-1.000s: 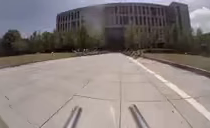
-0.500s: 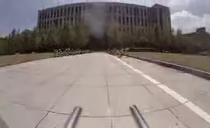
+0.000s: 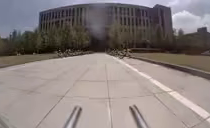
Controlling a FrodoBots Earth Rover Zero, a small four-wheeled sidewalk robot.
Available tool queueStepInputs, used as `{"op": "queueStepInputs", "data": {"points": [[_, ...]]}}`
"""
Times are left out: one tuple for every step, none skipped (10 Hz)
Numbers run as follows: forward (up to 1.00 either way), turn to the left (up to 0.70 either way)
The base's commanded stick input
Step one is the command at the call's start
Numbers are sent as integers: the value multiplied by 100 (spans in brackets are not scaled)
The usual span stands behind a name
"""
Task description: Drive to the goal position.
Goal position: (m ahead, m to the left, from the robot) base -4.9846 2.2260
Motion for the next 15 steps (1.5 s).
{"op": "queueStepInputs", "data": {"points": [[70,3],[70,3],[70,3],[70,3],[70,3],[70,3],[70,3],[70,3],[70,3],[70,3],[70,3],[70,3],[70,3],[70,3],[70,3]]}}
